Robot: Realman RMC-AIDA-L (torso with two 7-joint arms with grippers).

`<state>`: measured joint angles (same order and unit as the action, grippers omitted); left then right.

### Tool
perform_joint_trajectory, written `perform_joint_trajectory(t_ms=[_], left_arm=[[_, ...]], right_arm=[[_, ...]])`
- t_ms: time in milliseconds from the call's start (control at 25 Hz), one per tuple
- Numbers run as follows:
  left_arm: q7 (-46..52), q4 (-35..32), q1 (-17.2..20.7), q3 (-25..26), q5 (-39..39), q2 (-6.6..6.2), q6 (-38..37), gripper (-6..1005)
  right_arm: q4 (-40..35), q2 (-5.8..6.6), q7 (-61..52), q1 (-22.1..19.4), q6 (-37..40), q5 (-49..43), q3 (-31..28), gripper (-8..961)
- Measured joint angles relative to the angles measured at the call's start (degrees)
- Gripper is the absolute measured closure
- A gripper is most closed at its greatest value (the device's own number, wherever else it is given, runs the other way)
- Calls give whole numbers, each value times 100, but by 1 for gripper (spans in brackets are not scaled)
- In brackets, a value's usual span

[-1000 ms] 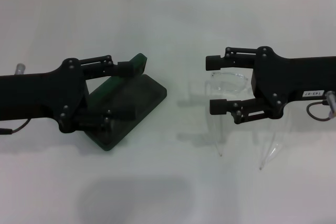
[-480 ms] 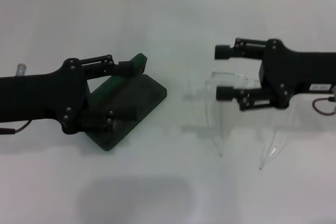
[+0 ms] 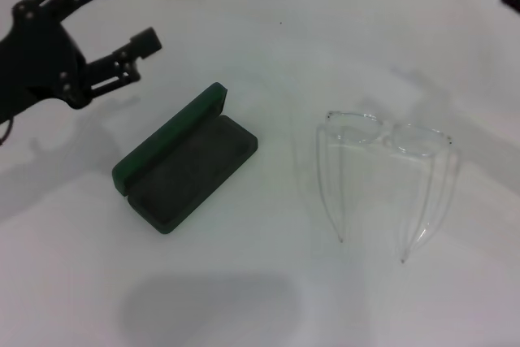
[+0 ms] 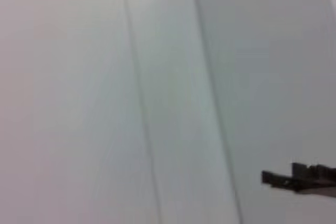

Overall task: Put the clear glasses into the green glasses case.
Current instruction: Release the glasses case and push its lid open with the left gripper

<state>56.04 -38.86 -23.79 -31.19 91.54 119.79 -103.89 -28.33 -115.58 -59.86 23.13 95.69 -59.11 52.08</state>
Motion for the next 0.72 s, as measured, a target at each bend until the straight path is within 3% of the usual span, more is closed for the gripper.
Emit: perform_joint_trajectory(t_ms=[120,200,320,480,560,720], left_arm=[[548,-266,-4,-18,47,-3,256,166],[1127,-443,-71,-19,-90,-18,373,166],[1851,-1122,-108,-111,-356,-12,419,166],[3068,-2396,-70,-794,-230,5,965,168],[3984,-3238,-51,-1393,369,-21,1631,170],[5422,-4268,-187,-2273,2091,-32,2442,177]], right_arm=[[32,74,145,-37,-292,24,16,147],[-92,187,131,-65,-623,-200,15,149],[-187,443,-53,-5,-1221,-614,19,152],[-174,756,-427,155,-1825,-1189,11,163],[-173,816,-505,186,-1959,-1297,1,170],[-203,803,-532,185,-2047,-1316,-2,172]])
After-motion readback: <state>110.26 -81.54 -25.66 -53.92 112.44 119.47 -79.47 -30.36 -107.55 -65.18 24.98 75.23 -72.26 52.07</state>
